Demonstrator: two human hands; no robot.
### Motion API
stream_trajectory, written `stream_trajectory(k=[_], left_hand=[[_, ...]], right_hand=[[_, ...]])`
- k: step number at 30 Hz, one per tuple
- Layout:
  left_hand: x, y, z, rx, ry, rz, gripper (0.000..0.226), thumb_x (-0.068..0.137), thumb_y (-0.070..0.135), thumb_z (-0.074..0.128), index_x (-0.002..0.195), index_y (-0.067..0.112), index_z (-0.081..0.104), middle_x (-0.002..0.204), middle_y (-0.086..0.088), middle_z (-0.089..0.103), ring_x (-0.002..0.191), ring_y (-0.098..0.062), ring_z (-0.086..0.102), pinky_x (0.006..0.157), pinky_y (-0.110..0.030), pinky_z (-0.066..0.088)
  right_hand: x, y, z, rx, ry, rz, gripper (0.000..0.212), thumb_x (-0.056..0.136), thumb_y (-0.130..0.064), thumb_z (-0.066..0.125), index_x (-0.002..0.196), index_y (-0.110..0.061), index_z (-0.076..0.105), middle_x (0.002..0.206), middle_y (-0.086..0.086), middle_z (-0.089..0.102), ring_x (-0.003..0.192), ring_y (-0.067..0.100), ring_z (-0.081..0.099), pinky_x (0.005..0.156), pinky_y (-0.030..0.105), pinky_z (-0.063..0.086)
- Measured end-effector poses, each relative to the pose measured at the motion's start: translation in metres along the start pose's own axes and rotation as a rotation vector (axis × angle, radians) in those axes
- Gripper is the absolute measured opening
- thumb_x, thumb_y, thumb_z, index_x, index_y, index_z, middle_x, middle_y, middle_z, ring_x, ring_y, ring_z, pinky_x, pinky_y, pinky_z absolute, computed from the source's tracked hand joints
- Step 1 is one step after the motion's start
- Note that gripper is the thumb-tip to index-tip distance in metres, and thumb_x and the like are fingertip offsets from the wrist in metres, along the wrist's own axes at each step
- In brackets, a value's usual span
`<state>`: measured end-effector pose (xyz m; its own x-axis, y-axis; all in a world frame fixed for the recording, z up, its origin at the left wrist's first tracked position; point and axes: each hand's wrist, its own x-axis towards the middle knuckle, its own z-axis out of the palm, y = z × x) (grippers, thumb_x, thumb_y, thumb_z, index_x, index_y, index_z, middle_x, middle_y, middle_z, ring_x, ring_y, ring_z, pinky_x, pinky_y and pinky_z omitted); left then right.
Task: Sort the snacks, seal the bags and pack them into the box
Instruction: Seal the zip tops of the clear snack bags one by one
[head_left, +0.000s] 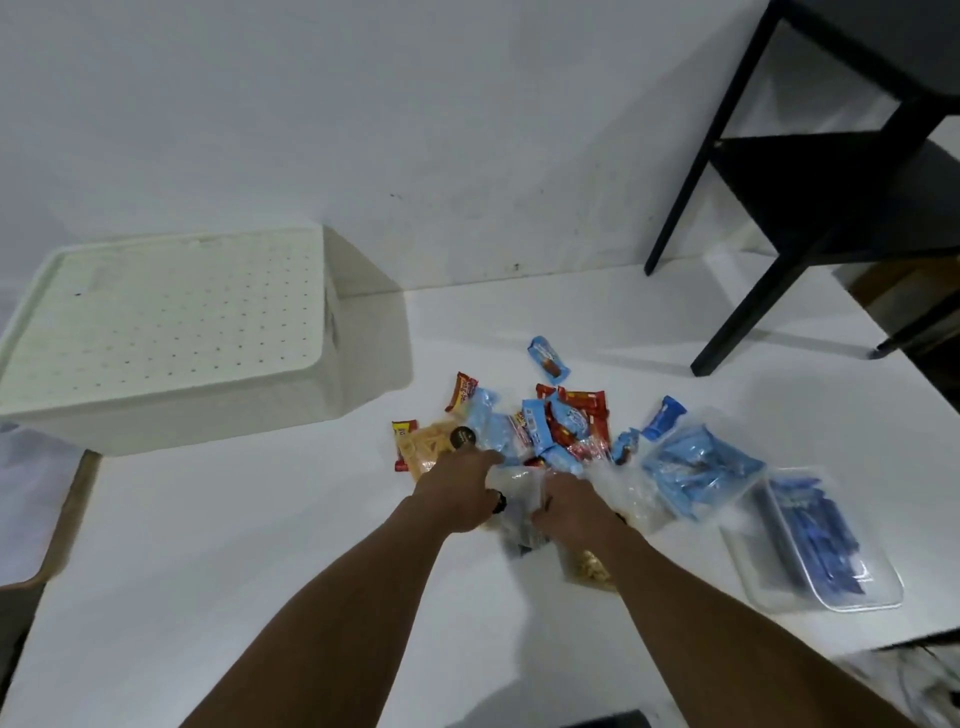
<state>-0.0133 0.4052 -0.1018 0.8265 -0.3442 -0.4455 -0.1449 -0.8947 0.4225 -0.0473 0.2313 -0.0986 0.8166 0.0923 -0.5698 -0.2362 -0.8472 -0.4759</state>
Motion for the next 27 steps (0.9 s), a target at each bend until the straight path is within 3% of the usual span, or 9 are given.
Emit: stream_trajectory(k=[2,5,9,11,14,18,21,23,27], left_hand=[[0.005,-0.003,-0.001,0.012,-0.018,0.013,0.056,0.087,0.035,0.065,0.141,0.028,0.052,0.138,-0.003,0.057,0.126,-0.028,0.052,0.101,-0.042,0.048],[0.014,-0.005,-0.020,0.000,-0.009,0.035,0.033,0.090,0.035,0.062,0.120,0.022,0.066,0.121,-0.003,0.064,0.109,-0.022,0.060,0.088,-0.033,0.051],[0.016,-0.010,-0.062,-0.128,0.015,-0.020,0.023,0.092,0.036,0.062,0.081,0.016,0.062,0.093,-0.004,0.062,0.084,-0.021,0.056,0.068,-0.027,0.038],[0.015,-0.015,-0.082,-0.244,0.068,-0.027,0.023,0.090,0.033,0.067,0.080,0.013,0.067,0.088,-0.005,0.069,0.085,-0.024,0.063,0.070,-0.027,0.045],[0.011,-0.019,-0.115,-0.371,0.138,-0.011,0.023,0.086,0.038,0.074,0.076,0.017,0.070,0.071,0.007,0.069,0.072,-0.014,0.064,0.072,-0.027,0.049],[0.004,-0.011,-0.167,-0.605,0.244,0.067,0.022,0.075,0.040,0.085,0.079,0.023,0.072,0.074,0.005,0.074,0.070,-0.013,0.063,0.072,-0.033,0.051],[-0.007,0.003,-0.207,-0.622,0.332,0.144,0.014,0.080,0.030,0.084,0.081,0.017,0.076,0.083,-0.007,0.077,0.077,-0.021,0.069,0.082,-0.037,0.057],[-0.016,0.012,-0.230,-0.656,0.377,0.179,0.017,0.082,0.028,0.082,0.083,0.011,0.076,0.088,-0.009,0.077,0.077,-0.019,0.069,0.072,-0.029,0.059],[-0.034,0.028,-0.265,-0.743,0.446,0.260,0.018,0.089,0.021,0.075,0.088,0.003,0.075,0.081,-0.002,0.073,0.069,-0.007,0.064,0.055,-0.007,0.044]], right_hand=[[0.005,-0.002,-0.004,-0.003,0.022,-0.017,0.017,0.088,-0.009,0.061,0.103,-0.006,0.068,0.096,0.007,0.068,0.090,0.020,0.065,0.079,0.028,0.053],[0.016,-0.007,-0.022,-0.042,0.006,-0.072,0.010,0.082,-0.010,0.065,0.082,-0.001,0.069,0.071,0.004,0.062,0.069,0.015,0.059,0.062,0.021,0.045],[0.026,-0.040,-0.071,-0.039,0.001,-0.115,0.013,0.081,-0.012,0.068,0.081,0.000,0.072,0.070,0.005,0.065,0.057,0.007,0.053,0.052,0.014,0.039],[0.029,-0.058,-0.098,-0.010,0.019,-0.166,0.013,0.082,-0.010,0.067,0.085,-0.001,0.076,0.074,-0.001,0.071,0.063,0.005,0.058,0.056,0.011,0.046],[0.026,-0.084,-0.135,0.020,0.057,-0.249,0.010,0.080,-0.012,0.069,0.080,-0.013,0.079,0.082,-0.011,0.075,0.077,0.007,0.069,0.074,0.024,0.058],[0.019,-0.124,-0.180,-0.075,0.060,-0.360,0.009,0.084,-0.012,0.070,0.086,-0.011,0.078,0.079,0.005,0.077,0.068,0.012,0.069,0.067,0.025,0.055],[0.007,-0.155,-0.211,-0.145,0.092,-0.411,0.013,0.087,-0.010,0.065,0.087,-0.015,0.077,0.072,-0.004,0.074,0.061,0.004,0.064,0.061,0.015,0.048],[-0.003,-0.172,-0.232,-0.183,0.128,-0.432,0.016,0.089,-0.010,0.062,0.087,-0.019,0.076,0.066,-0.012,0.069,0.060,0.000,0.063,0.060,0.012,0.045],[-0.020,-0.193,-0.265,-0.177,0.186,-0.469,0.014,0.092,-0.015,0.061,0.089,-0.017,0.075,0.064,-0.011,0.067,0.059,0.001,0.061,0.054,0.011,0.043]])
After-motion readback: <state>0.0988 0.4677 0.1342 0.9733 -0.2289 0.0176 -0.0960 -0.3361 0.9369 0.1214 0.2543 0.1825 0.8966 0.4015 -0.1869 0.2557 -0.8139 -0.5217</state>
